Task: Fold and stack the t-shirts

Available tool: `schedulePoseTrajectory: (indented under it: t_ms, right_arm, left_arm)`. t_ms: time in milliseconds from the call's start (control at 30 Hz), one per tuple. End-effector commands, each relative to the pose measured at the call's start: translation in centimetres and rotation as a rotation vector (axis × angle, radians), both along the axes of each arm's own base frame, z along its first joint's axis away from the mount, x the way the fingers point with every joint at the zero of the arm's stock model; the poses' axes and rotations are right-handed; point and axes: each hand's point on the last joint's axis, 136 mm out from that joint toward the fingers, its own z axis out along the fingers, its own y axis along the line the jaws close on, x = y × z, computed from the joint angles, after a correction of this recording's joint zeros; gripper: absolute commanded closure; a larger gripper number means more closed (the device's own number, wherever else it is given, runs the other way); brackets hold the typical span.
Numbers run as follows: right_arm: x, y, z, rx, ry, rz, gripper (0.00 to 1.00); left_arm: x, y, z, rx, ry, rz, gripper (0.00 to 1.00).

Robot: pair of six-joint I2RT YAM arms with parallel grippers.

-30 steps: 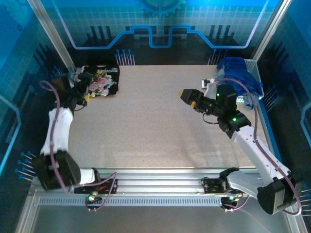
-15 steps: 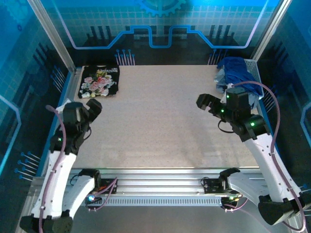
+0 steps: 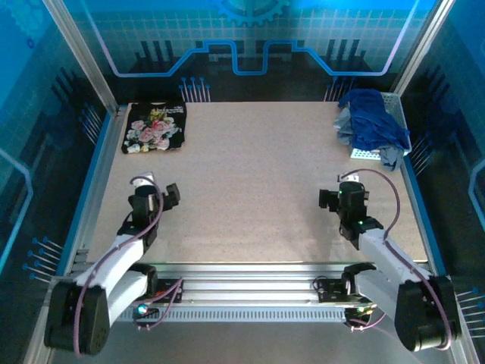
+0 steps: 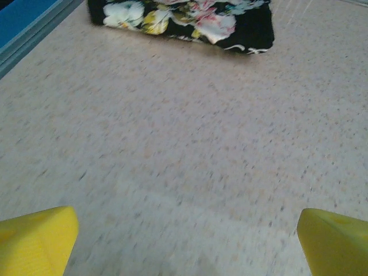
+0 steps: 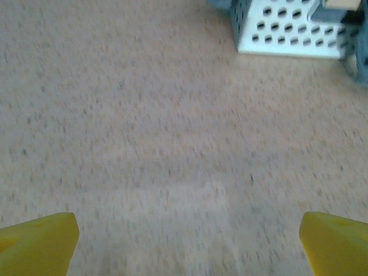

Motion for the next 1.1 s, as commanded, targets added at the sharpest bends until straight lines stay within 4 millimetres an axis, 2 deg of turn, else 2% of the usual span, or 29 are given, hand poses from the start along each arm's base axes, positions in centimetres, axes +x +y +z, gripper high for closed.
schedulePoseTrajectory:
  t_ms: [0,67,167,267,333,467,533,700,1067]
  right_arm:
    - [3.7,0.0,3.8,0.032,-0.242,0.045,0.00]
    - [4.7,-0.3,3.5,0.056,-0.260,0.045,0.00]
    - [6.3,0.0,3.3,0.066,-0.274,0.083,0.00]
    - [7.2,-0.5,2.6,0.059,-0.274,0.072,0.00]
    - [7.4,-1.0,1.8,0.071,-0.269,0.051,0.00]
    - [7.6,0.2,1.5,0.047,-0.269,0.105,0.00]
    - [7.7,0.8,0.7,0.050,-0.274,0.139,0.00]
    - [8.7,1.4,0.2,0.020,-0.230,0.151,0.00]
    - [9.0,1.9,0.1,-0.013,-0.215,0.156,0.00]
  left_arm:
    - [3.9,-0.3,3.4,0.030,-0.185,-0.037,0.01]
    - [4.8,0.3,2.8,-0.009,-0.208,-0.016,0.01]
    - [5.8,0.2,1.8,-0.009,-0.152,-0.046,0.01]
    - [6.4,0.7,2.2,0.024,-0.185,-0.065,0.01]
    - [6.4,0.9,2.1,0.025,-0.228,-0.083,0.01]
    - [6.6,0.3,0.8,0.040,-0.328,-0.133,0.01]
    - [6.8,0.4,0.2,0.024,-0.248,-0.121,0.01]
    - [8.2,-0.3,-0.1,0.047,-0.201,-0.149,0.01]
    - [8.3,-0.3,-0.2,0.073,-0.190,-0.139,0.01]
